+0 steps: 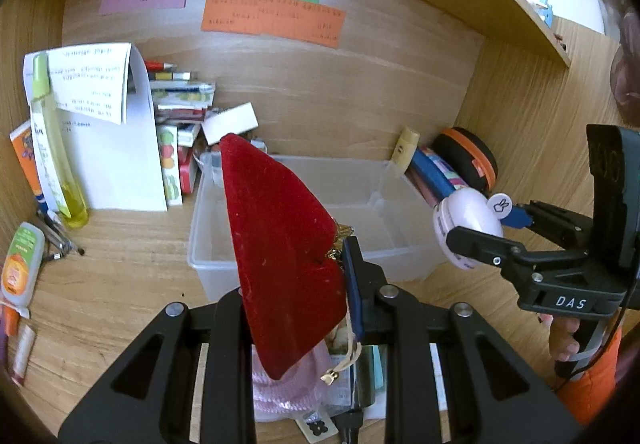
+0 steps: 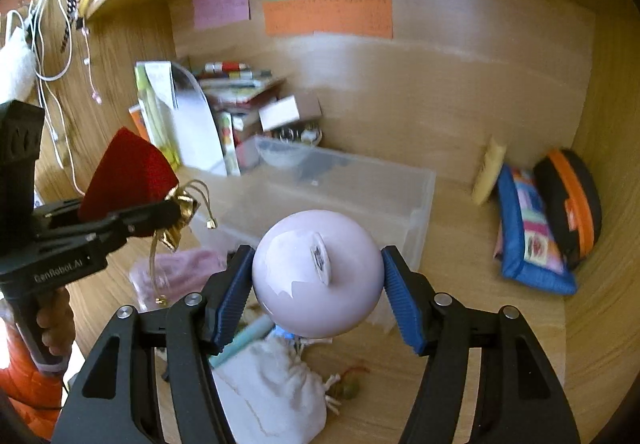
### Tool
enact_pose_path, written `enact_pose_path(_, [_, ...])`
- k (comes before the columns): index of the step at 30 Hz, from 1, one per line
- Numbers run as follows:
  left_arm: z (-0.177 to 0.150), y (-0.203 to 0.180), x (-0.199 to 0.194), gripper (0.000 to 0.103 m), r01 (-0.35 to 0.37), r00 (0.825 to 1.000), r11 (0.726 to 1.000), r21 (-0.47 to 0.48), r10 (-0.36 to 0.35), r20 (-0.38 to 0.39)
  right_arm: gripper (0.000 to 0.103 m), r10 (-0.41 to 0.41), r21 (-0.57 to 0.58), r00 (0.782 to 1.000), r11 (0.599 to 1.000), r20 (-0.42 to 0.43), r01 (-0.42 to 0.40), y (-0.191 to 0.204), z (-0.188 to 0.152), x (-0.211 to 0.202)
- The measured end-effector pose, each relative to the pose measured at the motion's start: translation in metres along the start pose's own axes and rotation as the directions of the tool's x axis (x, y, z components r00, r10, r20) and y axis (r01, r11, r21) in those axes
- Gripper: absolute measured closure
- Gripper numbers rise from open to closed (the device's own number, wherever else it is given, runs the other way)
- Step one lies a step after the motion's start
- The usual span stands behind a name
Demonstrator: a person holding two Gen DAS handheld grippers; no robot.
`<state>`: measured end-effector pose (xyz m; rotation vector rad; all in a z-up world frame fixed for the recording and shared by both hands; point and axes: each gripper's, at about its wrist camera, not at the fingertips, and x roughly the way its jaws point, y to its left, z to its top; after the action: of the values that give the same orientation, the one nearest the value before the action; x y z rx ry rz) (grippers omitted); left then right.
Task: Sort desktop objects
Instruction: 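Lift the red pouch with the left tool while the right tool carries the pink jar toward the clear box, then lower the red pouch and pink jar into the clear box and open both tools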
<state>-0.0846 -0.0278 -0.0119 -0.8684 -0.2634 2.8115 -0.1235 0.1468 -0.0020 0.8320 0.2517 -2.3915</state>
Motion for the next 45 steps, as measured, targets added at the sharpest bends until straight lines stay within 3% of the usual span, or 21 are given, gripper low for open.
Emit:
enact_pose_path(12, [0.036, 0.011, 0.004, 0.08, 0.003, 1.0, 1.0, -0.013, -0.003, 0.018, 0.043, 0.021, 0.001, 0.998, 1.0, 0.063, -0.021, -0.008, 0.029, 0.005])
enact_pose_path(20, [0.059, 0.02, 0.029, 0.08, -0.031, 1.0, 0.999, -0.014, 0.031, 0.005, 0.043, 0.036, 0.004, 0.998, 0.999, 0.048, -0.036, -0.016, 0.047, 0.028])
enact_pose_path(35, [0.061, 0.024, 0.097, 0.08, -0.081, 0.991, 0.996, 0.023, 0.083, -0.109, 0.043, 0.067, 0.013, 0.997, 0.998, -0.049, -0.067, -0.022, 0.06, 0.092])
enact_pose_path(45, [0.044, 0.025, 0.133, 0.08, -0.11, 0.967, 0.992, 0.061, 0.121, -0.226, 0.043, 0.041, 0.009, 0.99, 0.999, -0.138, -0.04, -0.028, 0.041, 0.125])
